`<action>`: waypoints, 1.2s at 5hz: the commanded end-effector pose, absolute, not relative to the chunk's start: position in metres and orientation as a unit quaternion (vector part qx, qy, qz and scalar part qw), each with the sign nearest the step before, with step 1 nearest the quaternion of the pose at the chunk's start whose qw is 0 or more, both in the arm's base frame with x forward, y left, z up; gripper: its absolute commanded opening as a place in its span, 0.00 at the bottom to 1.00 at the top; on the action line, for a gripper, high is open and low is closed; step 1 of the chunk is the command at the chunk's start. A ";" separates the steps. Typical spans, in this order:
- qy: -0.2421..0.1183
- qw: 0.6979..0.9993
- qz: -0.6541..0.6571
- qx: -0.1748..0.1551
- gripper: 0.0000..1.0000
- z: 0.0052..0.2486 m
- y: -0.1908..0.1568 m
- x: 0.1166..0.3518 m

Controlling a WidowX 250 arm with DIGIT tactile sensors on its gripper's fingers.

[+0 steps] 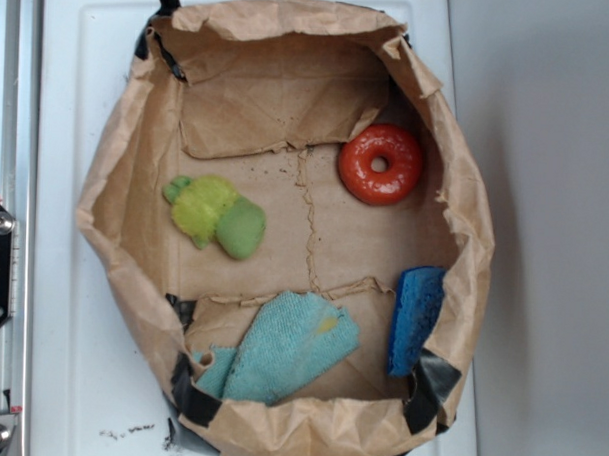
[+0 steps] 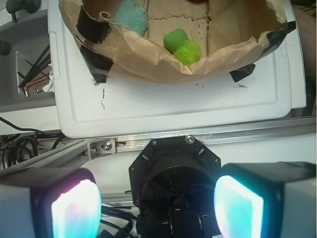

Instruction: Grab the blue cloth.

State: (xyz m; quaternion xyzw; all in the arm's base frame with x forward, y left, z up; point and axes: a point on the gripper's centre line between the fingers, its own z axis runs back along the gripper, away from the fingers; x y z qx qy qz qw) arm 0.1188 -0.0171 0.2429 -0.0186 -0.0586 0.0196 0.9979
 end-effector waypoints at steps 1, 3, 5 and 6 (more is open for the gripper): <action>-0.059 0.998 0.020 -0.019 1.00 0.243 -0.017 0.119; -0.110 0.992 0.062 -0.030 1.00 0.216 -0.044 0.203; -0.141 0.970 0.196 -0.038 1.00 0.163 0.005 0.268; -0.120 0.961 0.247 -0.037 1.00 0.136 0.020 0.281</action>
